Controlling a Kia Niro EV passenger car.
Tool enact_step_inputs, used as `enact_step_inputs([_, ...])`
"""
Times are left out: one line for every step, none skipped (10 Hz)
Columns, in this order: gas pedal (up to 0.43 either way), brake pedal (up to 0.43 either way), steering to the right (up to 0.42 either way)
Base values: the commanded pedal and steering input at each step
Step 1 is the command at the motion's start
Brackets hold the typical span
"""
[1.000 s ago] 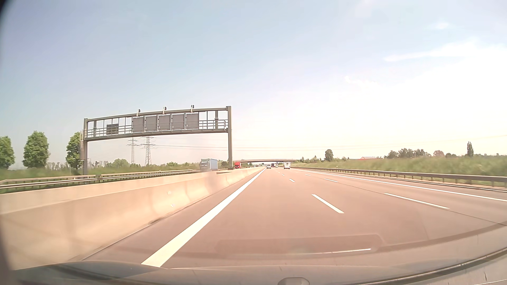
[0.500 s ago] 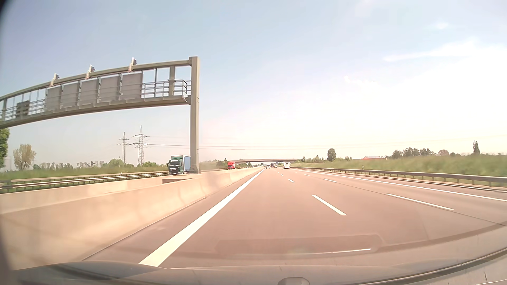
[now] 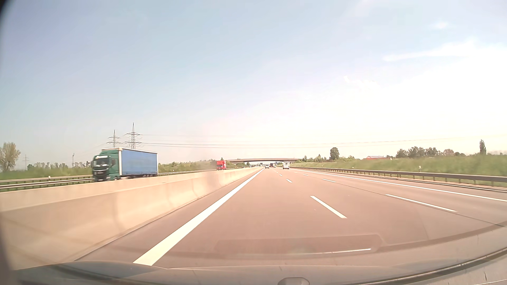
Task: Follow the waypoints while adhering to traffic rules and regulations
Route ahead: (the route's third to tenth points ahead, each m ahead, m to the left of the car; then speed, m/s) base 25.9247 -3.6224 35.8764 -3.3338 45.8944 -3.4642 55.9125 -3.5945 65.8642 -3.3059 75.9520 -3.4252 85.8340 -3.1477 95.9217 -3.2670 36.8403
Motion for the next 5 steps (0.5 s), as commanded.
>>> enact_step_inputs([0.331,0.000,0.000])
enact_step_inputs([0.331,0.000,0.000])
enact_step_inputs([0.331,0.000,0.000])
enact_step_inputs([0.331,0.000,0.000])
enact_step_inputs([0.331,0.000,0.000])
